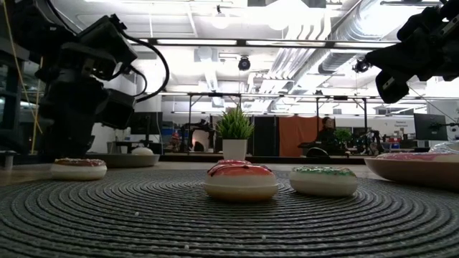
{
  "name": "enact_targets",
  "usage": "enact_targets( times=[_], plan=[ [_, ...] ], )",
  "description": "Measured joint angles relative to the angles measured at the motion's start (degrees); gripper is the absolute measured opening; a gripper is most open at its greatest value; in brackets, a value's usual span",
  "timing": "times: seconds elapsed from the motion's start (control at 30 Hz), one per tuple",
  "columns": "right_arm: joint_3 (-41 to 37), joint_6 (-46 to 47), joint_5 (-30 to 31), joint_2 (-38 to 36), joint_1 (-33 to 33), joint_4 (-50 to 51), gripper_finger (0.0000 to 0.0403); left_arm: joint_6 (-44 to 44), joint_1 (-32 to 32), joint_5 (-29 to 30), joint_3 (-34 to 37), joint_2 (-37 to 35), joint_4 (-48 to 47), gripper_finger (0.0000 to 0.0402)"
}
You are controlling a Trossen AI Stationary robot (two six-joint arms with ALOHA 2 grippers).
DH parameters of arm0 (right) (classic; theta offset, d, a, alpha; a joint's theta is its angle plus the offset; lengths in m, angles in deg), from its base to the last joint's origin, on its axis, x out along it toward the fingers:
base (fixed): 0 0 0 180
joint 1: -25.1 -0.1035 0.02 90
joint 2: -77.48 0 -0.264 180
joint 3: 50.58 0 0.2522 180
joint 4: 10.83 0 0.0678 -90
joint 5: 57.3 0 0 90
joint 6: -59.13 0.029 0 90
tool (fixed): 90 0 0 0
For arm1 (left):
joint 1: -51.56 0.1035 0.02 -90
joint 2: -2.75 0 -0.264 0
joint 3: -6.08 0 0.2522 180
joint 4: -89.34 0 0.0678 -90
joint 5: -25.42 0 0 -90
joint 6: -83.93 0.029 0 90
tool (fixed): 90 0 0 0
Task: Pick & Place donuts
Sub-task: Put the small brown donut on the gray plate
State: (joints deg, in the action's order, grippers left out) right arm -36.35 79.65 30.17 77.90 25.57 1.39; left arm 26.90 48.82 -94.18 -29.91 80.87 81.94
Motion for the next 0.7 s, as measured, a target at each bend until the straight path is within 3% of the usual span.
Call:
enact_targets(
  times=[0.7],
  plan=[
    [0.0, 0.0, 0.0, 0.0, 0.0, 0.0, 0.0, -1.3, -3.0, 3.9, -0.7, 0.0, -1.0, 0.0172]
  ],
)
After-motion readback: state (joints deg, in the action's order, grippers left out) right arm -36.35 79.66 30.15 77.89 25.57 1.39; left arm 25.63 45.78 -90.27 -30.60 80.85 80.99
